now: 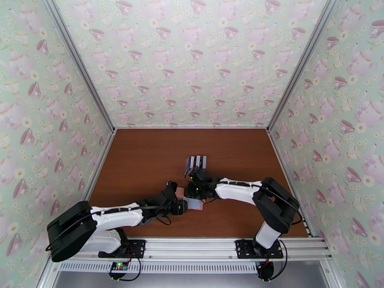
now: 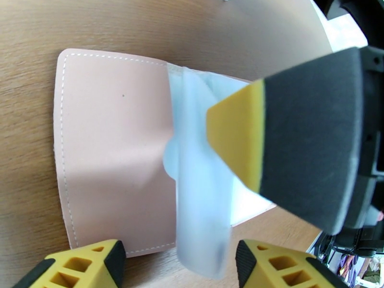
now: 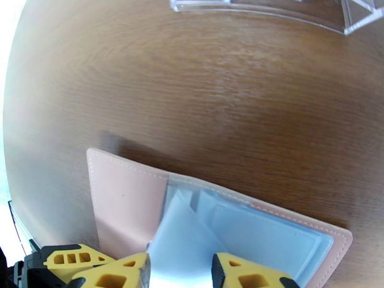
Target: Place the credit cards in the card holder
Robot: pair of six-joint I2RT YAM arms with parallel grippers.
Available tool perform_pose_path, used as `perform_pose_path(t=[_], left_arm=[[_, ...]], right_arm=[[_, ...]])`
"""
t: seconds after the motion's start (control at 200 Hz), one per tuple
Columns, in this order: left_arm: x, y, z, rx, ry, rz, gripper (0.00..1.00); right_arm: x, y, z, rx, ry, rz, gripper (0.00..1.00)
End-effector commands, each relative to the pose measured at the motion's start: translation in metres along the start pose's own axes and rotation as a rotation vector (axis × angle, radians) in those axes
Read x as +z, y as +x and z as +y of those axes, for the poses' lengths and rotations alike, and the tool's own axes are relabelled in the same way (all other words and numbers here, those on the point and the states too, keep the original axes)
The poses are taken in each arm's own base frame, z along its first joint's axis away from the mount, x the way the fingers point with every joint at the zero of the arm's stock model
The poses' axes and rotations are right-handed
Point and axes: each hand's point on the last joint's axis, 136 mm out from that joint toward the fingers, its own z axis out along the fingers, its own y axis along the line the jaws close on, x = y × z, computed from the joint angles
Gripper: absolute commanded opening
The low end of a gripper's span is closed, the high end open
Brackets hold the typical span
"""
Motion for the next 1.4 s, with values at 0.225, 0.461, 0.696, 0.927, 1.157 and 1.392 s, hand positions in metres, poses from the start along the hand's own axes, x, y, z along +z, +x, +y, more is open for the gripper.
perform_pose_path(t=[0.225,0.461,0.696,0.927,1.157,1.392], left_arm=[[0.000,0.012,0.017,0.020,-0.084,0.051,0.59],[0.001,0.010,0.012,0.020,-0.060,0.047,0.46],[0.001,0.005,0.004,0.021,-0.039,0.034,0.44],[-0.001,0.001,0.003,0.028,-0.049,0.031,0.46],[-0.004,-0.007,-0.002,0.046,-0.060,0.028,0.53],[-0.014,-0.017,-0.011,0.060,-0.053,0.008,0.57]], right_arm=[[-0.034,-0.015,0.025,-0.023,-0.054,-0.063,0.41],[-0.053,-0.013,0.027,-0.022,-0.085,-0.088,0.42],[-0.047,-0.001,0.015,-0.004,-0.076,-0.065,0.42],[-0.034,0.010,0.010,0.022,-0.095,-0.034,0.42],[-0.024,0.011,0.006,0.027,-0.078,-0.017,0.41],[-0.016,0.014,0.000,0.032,-0.054,-0.003,0.41]])
